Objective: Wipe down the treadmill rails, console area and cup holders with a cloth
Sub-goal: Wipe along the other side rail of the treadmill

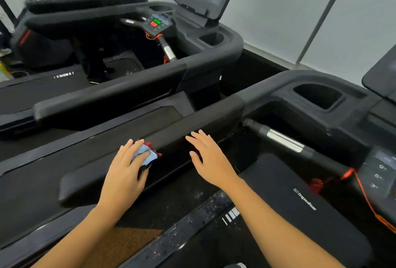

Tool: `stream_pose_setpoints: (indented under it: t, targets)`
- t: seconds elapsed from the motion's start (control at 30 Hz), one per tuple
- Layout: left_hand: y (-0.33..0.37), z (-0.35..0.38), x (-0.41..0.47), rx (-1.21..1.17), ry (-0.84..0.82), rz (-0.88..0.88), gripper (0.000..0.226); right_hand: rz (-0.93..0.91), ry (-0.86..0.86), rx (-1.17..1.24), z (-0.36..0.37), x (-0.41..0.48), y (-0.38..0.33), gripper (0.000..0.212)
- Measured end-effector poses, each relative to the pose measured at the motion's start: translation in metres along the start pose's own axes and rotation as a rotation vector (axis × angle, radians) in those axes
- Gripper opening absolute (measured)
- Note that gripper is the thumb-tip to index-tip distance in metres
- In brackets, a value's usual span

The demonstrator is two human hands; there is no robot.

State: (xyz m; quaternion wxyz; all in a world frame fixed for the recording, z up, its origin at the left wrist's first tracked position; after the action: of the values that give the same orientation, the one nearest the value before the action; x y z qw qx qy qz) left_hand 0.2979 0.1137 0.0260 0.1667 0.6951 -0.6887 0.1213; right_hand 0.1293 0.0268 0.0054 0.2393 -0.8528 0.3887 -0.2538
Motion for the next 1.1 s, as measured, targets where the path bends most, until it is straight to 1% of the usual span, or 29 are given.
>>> stream_pose_setpoints:
  t: [0.07,0.13,0.27,0.4,0.47,0.53,0.6,0.67,0.7,0.73,0.8,0.83,0.87,0.97,1.03,1.1]
  targets:
    - [0.036,0.006,0.013,-0.020,0.008,0.119,0.053,0.097,0.056,0.017,-0.024,-0.013,0.030,0.043]
    - [0.082,0.015,0.030,-0.080,-0.005,0.213,0.055,0.195,0.118,-0.015,-0.052,-0.026,0.062,0.043]
    - [0.173,0.039,0.072,-0.221,-0.039,0.333,0.054,0.349,0.254,-0.081,-0.111,-0.049,0.116,0.042]
    - [0.232,0.061,0.117,-0.296,-0.046,0.389,0.050,0.493,0.291,-0.132,-0.148,-0.074,0.161,0.044]
    - [0.252,0.069,0.137,-0.396,-0.069,0.361,0.044,0.531,0.312,-0.128,-0.161,-0.086,0.177,0.042]
    - [0.268,0.071,0.151,-0.601,-0.138,0.252,0.036,0.567,0.352,0.019,-0.174,-0.094,0.181,0.036]
    - [0.289,0.075,0.156,-0.752,-0.229,0.129,0.032,0.620,0.353,0.297,-0.180,-0.097,0.178,0.031]
    - [0.313,0.083,0.156,-0.838,-0.322,0.073,0.031,0.621,0.360,0.613,-0.182,-0.094,0.172,0.026]
    - [0.324,0.090,0.156,-0.891,-0.365,0.054,0.031,0.613,0.370,0.722,-0.184,-0.092,0.171,0.025]
    - [0.333,0.096,0.157,-0.960,-0.424,0.016,0.032,0.609,0.382,0.812,-0.187,-0.091,0.172,0.026]
    - [0.345,0.107,0.162,-1.134,-0.511,-0.110,0.045,0.627,0.408,0.954,-0.191,-0.092,0.178,0.030]
    - [0.348,0.113,0.164,-1.196,-0.546,-0.179,0.049,0.632,0.421,1.004,-0.193,-0.093,0.183,0.031]
    - [0.351,0.116,0.165,-1.227,-0.567,-0.211,0.050,0.630,0.432,1.040,-0.196,-0.094,0.186,0.031]
    - [0.357,0.111,0.169,-1.330,-0.600,-0.219,0.049,0.638,0.494,1.104,-0.204,-0.099,0.199,0.026]
    - [0.357,0.107,0.172,-1.343,-0.626,-0.162,0.050,0.651,0.532,1.194,-0.205,-0.101,0.204,0.028]
    - [0.350,0.106,0.176,-1.337,-0.639,-0.130,0.055,0.659,0.554,1.307,-0.205,-0.102,0.206,0.030]
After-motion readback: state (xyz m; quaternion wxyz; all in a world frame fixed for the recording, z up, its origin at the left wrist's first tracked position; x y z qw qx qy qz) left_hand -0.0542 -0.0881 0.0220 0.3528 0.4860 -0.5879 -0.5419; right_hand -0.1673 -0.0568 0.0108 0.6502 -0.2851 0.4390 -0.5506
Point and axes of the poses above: each hand's wrist, its own x-axis towards the middle knuckle, its own z-axis out of the palm, y = z × x, the point moved 8 cm from there along x, towards the middle knuckle, and after that the axes turned 9 degrees about x, right-handed, at the moved point
